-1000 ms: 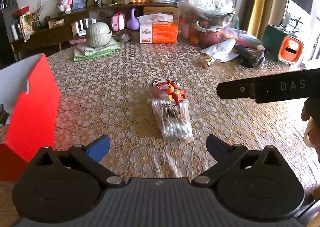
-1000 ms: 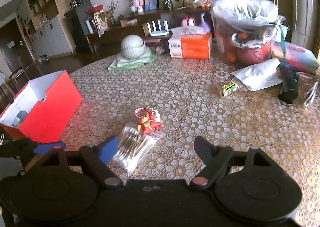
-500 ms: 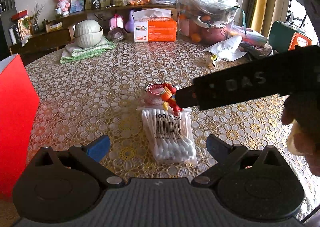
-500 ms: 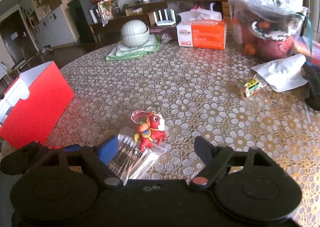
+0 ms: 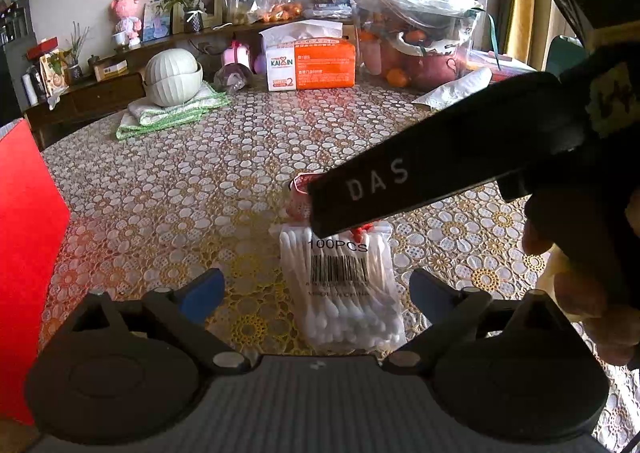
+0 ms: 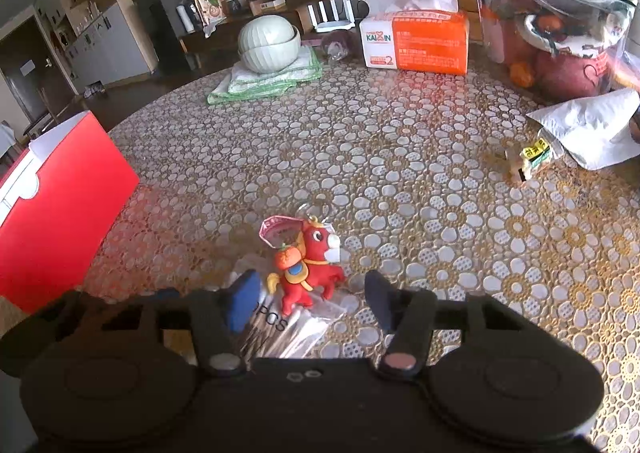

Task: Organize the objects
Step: 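Grasp the cotton-swab bag with the left tool while the right tool grasps the red toy keychain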

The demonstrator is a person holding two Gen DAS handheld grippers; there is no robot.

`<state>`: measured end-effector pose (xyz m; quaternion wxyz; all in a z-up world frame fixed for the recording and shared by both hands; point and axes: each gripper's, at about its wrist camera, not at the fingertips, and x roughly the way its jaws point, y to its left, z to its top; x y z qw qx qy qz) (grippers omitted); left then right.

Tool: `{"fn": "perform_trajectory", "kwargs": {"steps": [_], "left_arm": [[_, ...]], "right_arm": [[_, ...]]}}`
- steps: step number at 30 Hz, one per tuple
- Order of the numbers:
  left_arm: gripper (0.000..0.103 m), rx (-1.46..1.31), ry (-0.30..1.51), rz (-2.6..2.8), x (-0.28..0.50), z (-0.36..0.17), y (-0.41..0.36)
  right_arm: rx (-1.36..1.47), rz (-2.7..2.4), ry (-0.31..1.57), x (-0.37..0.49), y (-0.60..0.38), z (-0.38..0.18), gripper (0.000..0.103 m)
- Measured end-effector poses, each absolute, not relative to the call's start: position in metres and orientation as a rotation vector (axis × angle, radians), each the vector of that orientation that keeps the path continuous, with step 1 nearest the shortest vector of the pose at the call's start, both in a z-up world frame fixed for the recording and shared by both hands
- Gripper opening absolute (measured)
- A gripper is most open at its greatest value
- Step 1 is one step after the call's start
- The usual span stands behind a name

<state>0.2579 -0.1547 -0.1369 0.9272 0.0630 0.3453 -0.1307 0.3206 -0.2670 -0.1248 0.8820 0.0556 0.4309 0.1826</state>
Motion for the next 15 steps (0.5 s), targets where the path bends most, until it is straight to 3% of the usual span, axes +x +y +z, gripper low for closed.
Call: {"fn": "perform_trajectory", "kwargs": {"steps": [9,15], "left_arm": [[0.049,0.128,0.718,-0.306,0.256,-0.137,-0.159],[0.037,0.12,0.728,-0.294,0.253,-0.132,-0.155]], "right_arm": [[0.097,0.376,0.892,0.319,-0.262,-0.121,0.041],[0.123,0.356,0.872,0.307,-0.27,-0.108,0.039]]}}
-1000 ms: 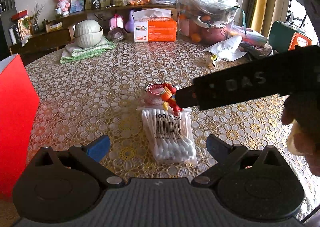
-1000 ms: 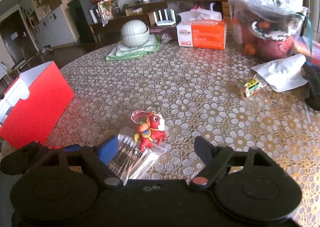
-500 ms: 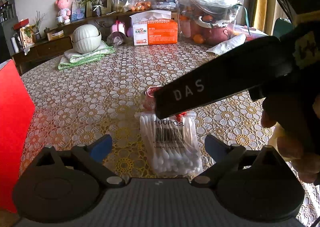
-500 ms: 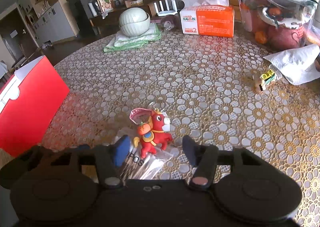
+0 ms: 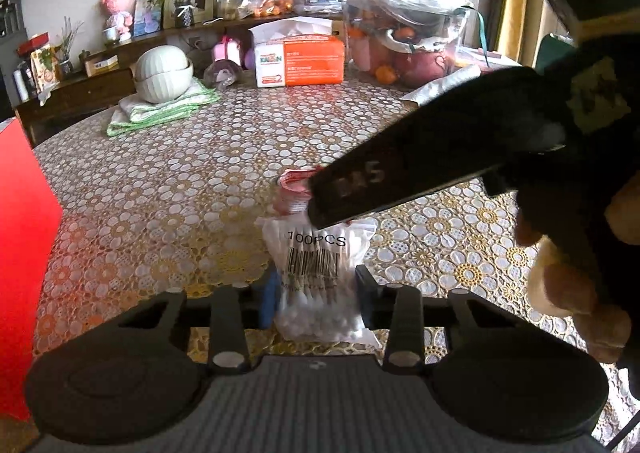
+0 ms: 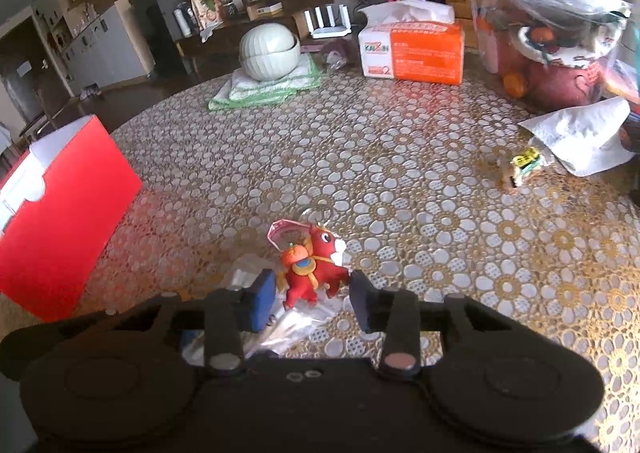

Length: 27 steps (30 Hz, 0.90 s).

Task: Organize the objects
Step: 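Grasp the cotton-swab bag with the left tool while the right tool grasps the red toy keychain, then carry the swab bag and red keychain with both tools over the box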

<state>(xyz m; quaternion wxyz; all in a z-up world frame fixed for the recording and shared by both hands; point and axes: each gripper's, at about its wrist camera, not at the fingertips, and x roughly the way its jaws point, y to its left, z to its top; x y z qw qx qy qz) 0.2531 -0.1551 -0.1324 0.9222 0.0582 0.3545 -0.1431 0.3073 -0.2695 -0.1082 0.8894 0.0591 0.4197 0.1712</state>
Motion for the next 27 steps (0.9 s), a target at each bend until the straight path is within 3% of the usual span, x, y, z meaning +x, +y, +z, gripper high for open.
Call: {"fn": "perform_trajectory", "kwargs": {"steps": [27], "left_arm": [[0.035,-0.015,0.638,-0.337,0.171,-0.043,-0.079]], "right_arm": [[0.095,0.352,0.72,0.195,-0.275,-0.008,0.037]]}}
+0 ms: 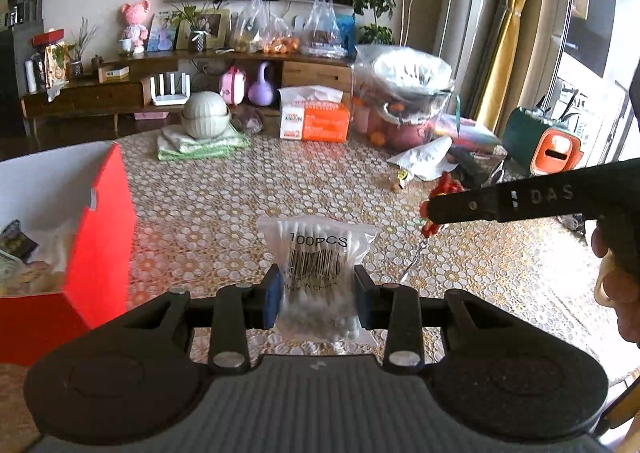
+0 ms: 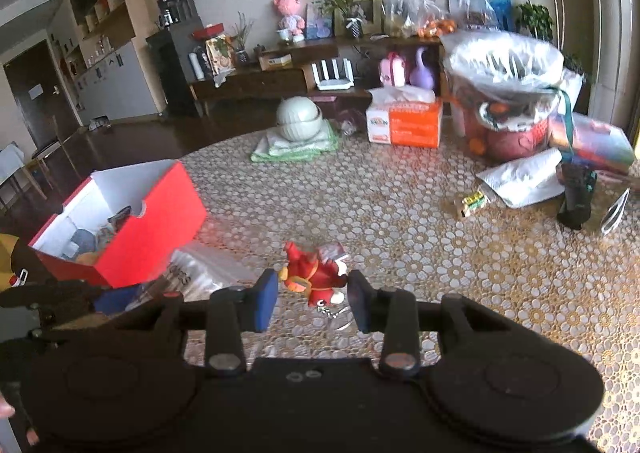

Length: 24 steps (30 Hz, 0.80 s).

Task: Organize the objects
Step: 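Carry the swab bag and red keychain with both tools over the box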

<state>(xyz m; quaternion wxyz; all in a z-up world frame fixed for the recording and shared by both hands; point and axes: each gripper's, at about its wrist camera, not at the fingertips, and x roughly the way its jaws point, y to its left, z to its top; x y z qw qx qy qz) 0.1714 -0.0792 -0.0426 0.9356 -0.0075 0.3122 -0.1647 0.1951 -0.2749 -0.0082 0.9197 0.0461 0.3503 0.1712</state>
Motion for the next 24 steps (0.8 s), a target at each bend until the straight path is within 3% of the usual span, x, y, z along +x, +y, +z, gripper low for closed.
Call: {"fn": "perform_trajectory", "kwargs": {"steps": [24], "left_arm": [[0.035,-0.016,0.583,-0.184,0.128,0.012,0.065]], "right_arm": [[0.012,0.57,0.625,0.181,-0.125,0.054,0.037]]}}
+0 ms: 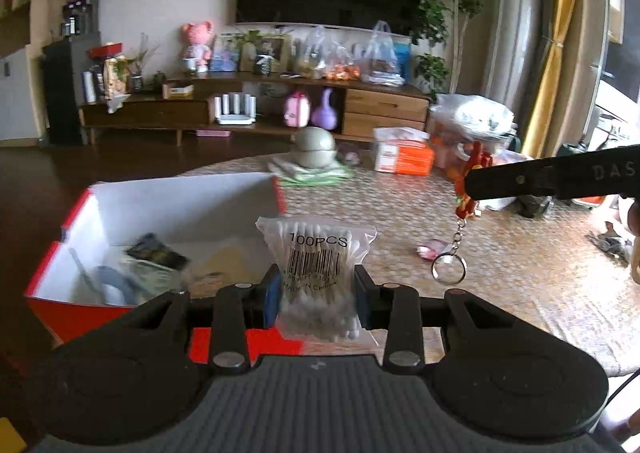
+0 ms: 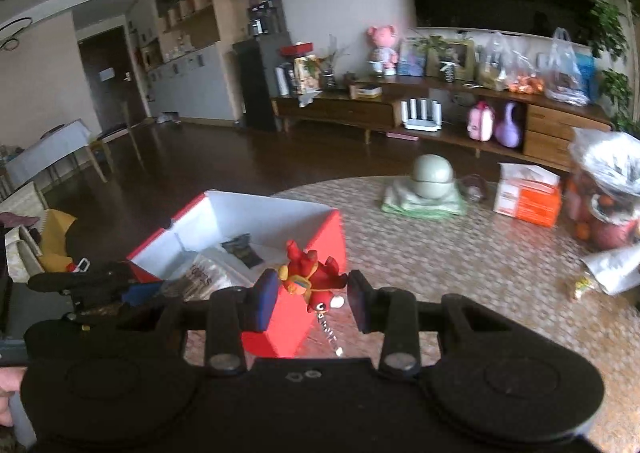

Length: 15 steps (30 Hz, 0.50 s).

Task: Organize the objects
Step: 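Carry the swab bag and red keychain with both tools over the box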

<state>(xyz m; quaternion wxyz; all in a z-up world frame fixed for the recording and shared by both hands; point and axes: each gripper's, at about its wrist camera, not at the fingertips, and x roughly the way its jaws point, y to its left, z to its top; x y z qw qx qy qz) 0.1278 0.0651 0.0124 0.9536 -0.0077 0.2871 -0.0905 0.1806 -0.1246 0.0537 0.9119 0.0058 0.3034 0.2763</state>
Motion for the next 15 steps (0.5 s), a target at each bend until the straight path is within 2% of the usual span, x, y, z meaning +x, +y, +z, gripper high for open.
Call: {"fn": "perform_trajectory", "kwargs": {"steps": [15], "left_arm": [[0.035,0.056,0.604,-0.016,0.167,0.019,0.166]], "right_arm": [[-0.064,0.63,0.642,0.231,-0.021,0.044,0.037]]}}
